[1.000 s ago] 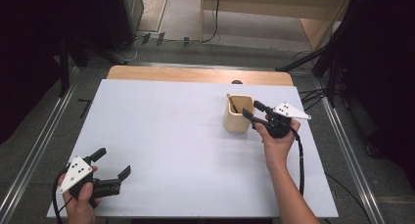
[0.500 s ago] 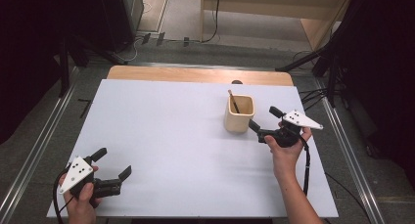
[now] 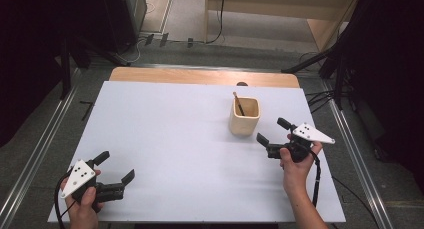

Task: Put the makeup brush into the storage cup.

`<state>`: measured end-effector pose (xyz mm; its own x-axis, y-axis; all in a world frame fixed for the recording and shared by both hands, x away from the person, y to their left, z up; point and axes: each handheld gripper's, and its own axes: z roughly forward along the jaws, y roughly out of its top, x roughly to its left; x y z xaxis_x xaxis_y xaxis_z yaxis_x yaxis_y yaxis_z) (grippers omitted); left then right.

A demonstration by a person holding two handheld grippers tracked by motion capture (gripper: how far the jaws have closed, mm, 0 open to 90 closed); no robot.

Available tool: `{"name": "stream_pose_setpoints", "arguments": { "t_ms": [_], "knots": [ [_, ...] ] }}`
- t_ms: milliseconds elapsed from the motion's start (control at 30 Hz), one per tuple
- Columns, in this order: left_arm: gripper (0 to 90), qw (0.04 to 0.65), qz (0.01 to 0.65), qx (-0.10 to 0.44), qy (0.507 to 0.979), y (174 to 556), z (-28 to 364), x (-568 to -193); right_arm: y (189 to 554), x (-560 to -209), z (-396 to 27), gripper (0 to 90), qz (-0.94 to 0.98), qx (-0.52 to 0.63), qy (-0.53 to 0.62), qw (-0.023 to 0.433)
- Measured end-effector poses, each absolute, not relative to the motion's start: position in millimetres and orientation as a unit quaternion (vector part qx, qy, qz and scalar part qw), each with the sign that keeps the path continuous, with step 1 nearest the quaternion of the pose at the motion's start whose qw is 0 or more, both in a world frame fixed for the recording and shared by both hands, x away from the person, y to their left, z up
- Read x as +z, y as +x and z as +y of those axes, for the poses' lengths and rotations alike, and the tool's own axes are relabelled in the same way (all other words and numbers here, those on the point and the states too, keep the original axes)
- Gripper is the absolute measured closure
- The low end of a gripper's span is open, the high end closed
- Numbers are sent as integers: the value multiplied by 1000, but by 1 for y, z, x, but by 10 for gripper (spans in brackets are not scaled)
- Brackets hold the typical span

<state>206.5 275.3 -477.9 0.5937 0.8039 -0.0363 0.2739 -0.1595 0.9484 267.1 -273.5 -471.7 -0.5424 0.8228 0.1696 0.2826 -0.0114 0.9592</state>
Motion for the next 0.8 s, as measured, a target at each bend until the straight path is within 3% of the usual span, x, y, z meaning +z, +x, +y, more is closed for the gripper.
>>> {"name": "stream_pose_setpoints", "arguments": {
  "t_ms": [800],
  "knots": [
    [0, 531, 374, 251, 718, 206, 275, -477, 242, -481, -290, 0, 666, 561, 429, 239]
  ]
}}
